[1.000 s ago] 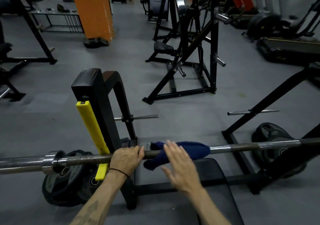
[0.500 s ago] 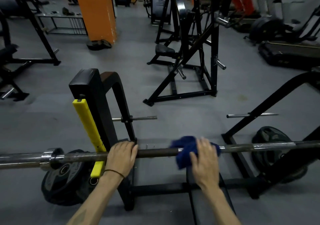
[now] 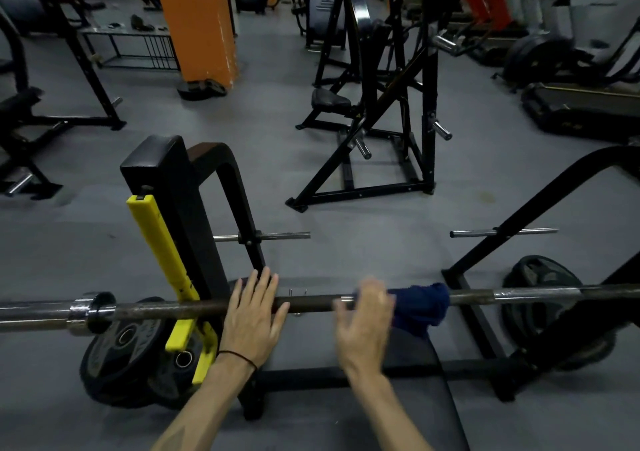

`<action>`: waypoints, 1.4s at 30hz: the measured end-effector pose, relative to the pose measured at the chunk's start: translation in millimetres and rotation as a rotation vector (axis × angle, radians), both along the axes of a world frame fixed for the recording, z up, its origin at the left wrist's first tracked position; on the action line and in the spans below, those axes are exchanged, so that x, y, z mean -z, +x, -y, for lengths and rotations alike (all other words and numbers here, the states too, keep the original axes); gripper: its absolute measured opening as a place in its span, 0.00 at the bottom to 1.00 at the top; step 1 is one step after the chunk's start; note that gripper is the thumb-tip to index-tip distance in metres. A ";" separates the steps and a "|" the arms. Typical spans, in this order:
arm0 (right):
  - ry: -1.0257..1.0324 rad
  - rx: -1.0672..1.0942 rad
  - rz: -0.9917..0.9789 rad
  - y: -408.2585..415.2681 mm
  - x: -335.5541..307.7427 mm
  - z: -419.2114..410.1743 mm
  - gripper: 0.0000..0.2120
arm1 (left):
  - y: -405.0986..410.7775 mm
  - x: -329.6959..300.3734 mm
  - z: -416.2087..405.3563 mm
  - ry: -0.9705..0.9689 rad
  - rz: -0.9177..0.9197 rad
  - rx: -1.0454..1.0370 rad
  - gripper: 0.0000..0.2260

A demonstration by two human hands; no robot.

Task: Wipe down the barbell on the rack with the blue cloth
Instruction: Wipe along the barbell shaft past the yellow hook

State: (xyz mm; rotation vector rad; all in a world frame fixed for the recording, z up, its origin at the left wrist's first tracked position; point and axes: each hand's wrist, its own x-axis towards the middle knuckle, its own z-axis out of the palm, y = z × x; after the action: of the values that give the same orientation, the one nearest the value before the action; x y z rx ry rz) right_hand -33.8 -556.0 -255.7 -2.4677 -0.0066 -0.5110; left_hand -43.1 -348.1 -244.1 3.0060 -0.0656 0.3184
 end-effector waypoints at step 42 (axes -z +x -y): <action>-0.343 -0.270 0.123 17.2 4.5 118.7 0.32 | 18.5 0.5 12.1 0.109 0.085 0.103 0.21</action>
State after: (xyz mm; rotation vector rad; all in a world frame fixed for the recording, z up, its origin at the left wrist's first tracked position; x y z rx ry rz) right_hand -16.6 -674.7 -260.3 -2.7018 -0.5087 -0.5807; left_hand -24.6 -360.2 -244.6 3.0807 -0.2529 0.4462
